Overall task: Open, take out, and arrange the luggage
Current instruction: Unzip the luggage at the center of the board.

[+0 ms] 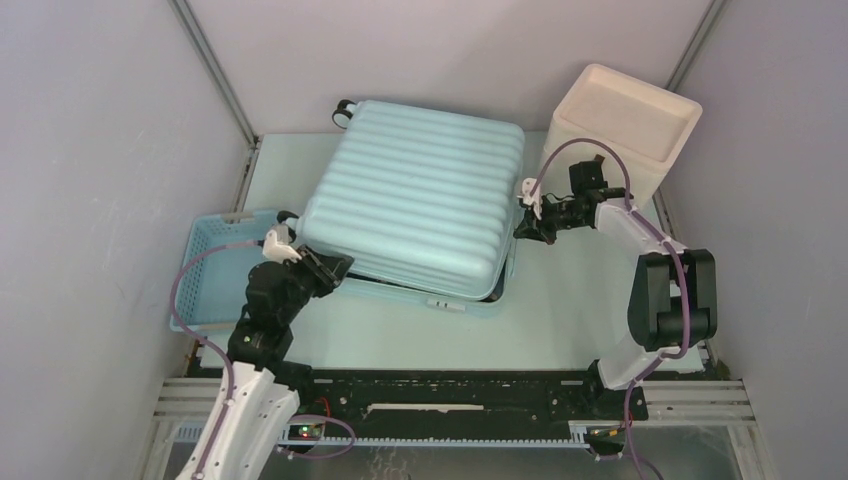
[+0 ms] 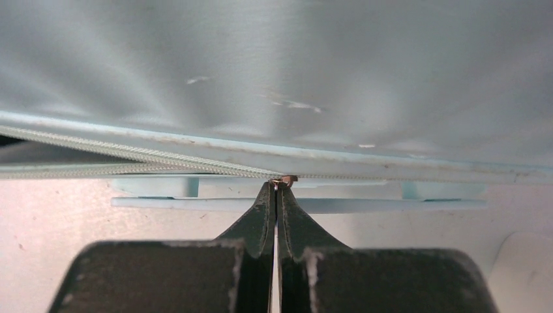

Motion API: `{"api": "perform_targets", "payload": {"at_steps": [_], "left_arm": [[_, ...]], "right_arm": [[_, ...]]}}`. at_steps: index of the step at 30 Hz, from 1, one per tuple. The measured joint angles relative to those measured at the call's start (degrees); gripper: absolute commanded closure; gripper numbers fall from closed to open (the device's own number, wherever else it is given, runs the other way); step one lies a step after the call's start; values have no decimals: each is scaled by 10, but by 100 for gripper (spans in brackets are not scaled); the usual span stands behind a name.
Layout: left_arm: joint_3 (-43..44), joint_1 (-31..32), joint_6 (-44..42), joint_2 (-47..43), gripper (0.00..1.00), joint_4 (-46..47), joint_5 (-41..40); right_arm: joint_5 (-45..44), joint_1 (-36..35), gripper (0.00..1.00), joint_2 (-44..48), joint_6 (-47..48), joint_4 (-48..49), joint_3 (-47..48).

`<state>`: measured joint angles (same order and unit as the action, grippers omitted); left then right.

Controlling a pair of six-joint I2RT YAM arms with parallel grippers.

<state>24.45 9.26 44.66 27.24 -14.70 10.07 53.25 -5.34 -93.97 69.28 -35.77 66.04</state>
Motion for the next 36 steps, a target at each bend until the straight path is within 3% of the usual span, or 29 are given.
{"api": "perform_targets", "payload": {"at_steps": [4, 7, 12, 14, 16, 18, 23, 27, 36], "left_arm": [[0, 30, -14, -43, 53, 1, 26], [2, 110, -28, -75, 48, 4, 20], [42, 362, -78, -32, 36, 8, -79], [94, 498, -116, 48, 33, 10, -165], [155, 589, -150, 139, 32, 11, -228], [225, 640, -172, 229, 31, 8, -278], [407, 685, -203, 461, 30, -27, -374], [519, 690, -212, 593, 30, -72, -399], [709, 690, -212, 782, 34, -162, -436]], "right_arm": [[-18, 8, 100, 3, -82, 29, -7], [-38, 10, 100, 4, -145, 62, -11], [-71, 6, 100, 4, -216, 106, -12], [-82, 0, 100, 4, -232, 112, -12], [-90, -4, 100, 4, -244, 114, -12], [-93, -4, 100, 4, -253, 114, -12], [-92, 0, 100, 4, -276, 116, -12], [-84, 7, 100, 4, -287, 118, -12], [-67, 17, 100, 4, -297, 118, -12]]}}
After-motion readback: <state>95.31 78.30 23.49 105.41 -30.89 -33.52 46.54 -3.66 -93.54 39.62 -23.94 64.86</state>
